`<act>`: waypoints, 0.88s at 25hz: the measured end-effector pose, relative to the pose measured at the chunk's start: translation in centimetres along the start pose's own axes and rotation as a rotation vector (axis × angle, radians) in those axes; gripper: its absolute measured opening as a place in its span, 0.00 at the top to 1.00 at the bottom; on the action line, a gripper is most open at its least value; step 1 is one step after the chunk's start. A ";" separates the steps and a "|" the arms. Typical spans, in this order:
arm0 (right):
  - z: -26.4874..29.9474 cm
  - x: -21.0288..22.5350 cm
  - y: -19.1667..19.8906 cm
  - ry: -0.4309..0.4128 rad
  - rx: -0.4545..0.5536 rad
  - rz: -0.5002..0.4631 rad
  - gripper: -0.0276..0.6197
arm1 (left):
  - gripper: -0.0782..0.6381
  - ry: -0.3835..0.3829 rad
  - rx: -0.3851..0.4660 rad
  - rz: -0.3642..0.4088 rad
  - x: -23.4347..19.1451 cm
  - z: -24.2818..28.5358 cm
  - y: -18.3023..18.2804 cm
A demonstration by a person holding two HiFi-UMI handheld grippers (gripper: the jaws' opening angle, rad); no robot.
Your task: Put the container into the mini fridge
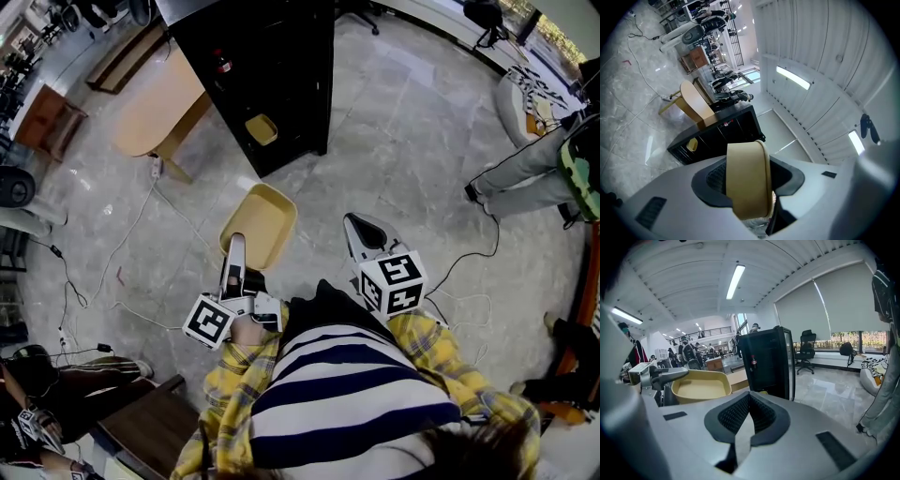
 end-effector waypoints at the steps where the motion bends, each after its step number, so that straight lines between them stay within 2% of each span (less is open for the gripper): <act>1: 0.1 0.2 -0.1 0.000 0.001 0.005 0.92 | 0.60 -0.007 -0.005 0.004 0.0 0.1 0.1; 7: 0.3 0.5 0.1 -0.005 0.007 0.014 0.92 | 0.60 -0.015 0.002 0.022 0.4 0.4 0.0; 11: 0.6 1.1 0.1 0.006 0.005 0.018 0.91 | 0.60 -0.021 -0.019 0.077 0.5 1.6 0.0; 18: 2.5 2.8 -1.6 0.064 -0.007 0.036 0.91 | 0.60 -0.010 -0.059 0.049 -1.0 5.7 -2.0; 22: 4.4 3.5 -3.2 0.088 -0.022 0.037 0.91 | 0.60 -0.036 -0.083 0.032 -2.3 8.3 -3.5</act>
Point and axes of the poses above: the fingertips, and each gripper's own axes: z forward along the fingers, x to its right, y out of its underside, the point moved 9 cm from there along -z, backward along the fingers, and after that the axes turned 15 degrees about -x, right-handed, at the moved point
